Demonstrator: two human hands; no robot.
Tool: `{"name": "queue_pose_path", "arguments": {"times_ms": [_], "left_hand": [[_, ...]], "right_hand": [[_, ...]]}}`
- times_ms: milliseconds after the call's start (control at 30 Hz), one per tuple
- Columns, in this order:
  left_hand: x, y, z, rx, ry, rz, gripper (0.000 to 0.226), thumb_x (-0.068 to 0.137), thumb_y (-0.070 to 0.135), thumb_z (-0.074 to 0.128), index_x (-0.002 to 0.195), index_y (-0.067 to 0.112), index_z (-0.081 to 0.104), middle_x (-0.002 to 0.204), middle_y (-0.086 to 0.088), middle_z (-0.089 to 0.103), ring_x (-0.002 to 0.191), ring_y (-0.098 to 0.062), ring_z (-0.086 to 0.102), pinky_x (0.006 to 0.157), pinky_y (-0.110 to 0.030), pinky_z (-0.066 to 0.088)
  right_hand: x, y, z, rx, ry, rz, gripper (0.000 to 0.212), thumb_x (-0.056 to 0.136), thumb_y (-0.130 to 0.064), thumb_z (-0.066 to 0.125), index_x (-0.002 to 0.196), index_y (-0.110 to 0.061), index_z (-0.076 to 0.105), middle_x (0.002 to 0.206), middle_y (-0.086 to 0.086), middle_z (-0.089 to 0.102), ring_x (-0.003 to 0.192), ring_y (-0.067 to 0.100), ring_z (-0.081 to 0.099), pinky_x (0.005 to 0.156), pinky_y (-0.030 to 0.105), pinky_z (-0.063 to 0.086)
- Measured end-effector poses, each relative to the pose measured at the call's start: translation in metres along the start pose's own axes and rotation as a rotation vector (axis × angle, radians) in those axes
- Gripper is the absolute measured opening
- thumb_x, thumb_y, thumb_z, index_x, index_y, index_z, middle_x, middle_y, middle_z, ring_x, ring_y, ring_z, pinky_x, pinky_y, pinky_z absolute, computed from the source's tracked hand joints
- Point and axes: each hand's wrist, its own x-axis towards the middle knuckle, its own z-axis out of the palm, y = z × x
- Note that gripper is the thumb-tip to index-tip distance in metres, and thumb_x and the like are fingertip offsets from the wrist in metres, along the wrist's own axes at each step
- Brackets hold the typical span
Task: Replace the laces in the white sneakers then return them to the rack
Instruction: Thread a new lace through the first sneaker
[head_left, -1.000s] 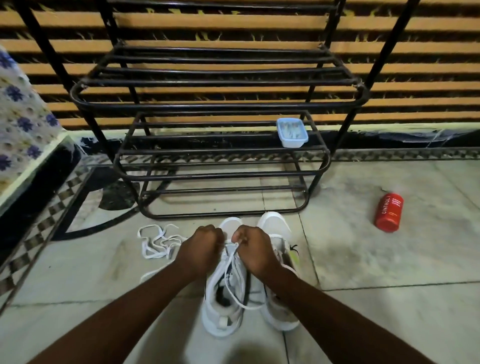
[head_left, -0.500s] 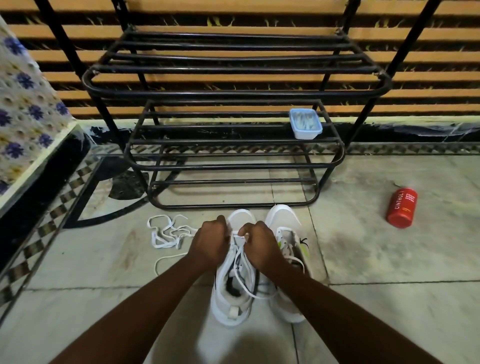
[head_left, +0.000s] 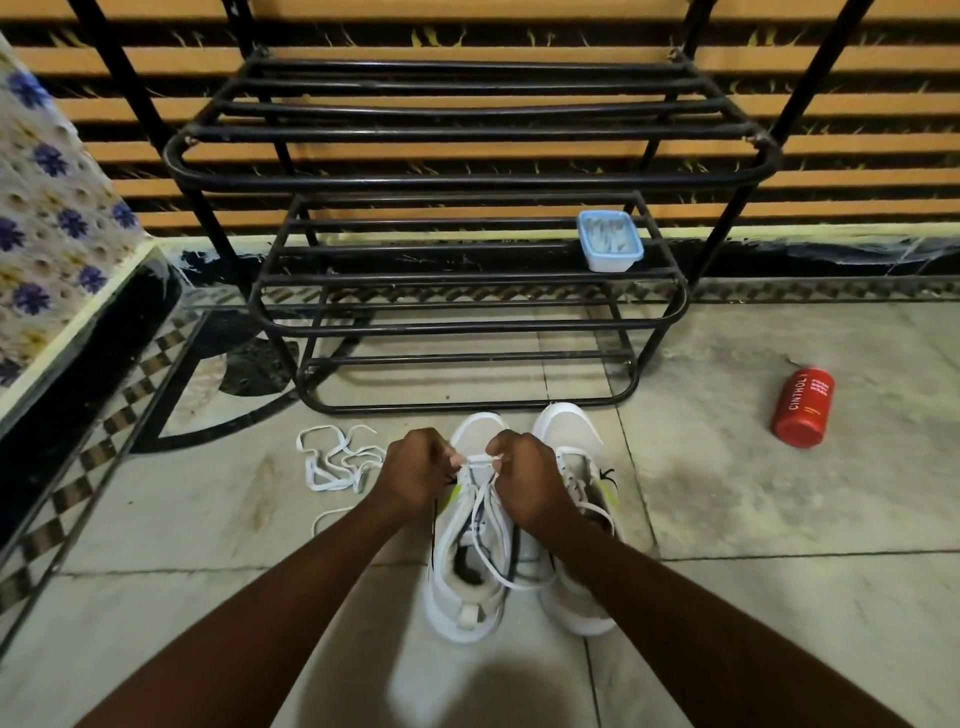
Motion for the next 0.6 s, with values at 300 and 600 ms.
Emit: {"name": "queue_pose_path", "arguments": {"times_ms": [300,600], "left_hand": [[-0.018,0.046,-0.053,-0.407,0.081,0.206,0.038,0.09,-0.022,0.052,0.111,0.006,0.069,0.077,-0.022,0.074,0.06,-0.013,0.069,0.059,-0.016,0.051],[-0.044,0.149,-0.146,-0.734,0.101,0.259,0.02,0.096,0.002,0.067,0.084,0.016,0.076,0.088,-0.008,0.078,0.074,-0.018,0.073,0.06,-0.027,0.057]], "right_hand": [[0.0,-0.035,-0.068,0.333,0.22,-0.045,0.023,0.092,0.005,0.052,0.081,-0.003,0.071,0.071,0.002,0.067,0.064,0.013,0.061,0.058,0.024,0.048],[-0.015,-0.134,-0.161,0.876,0.189,-0.178,0.023,0.093,0.011,0.06,0.085,-0.007,0.072,0.07,0.012,0.071,0.058,0.017,0.069,0.057,0.025,0.059]]}}
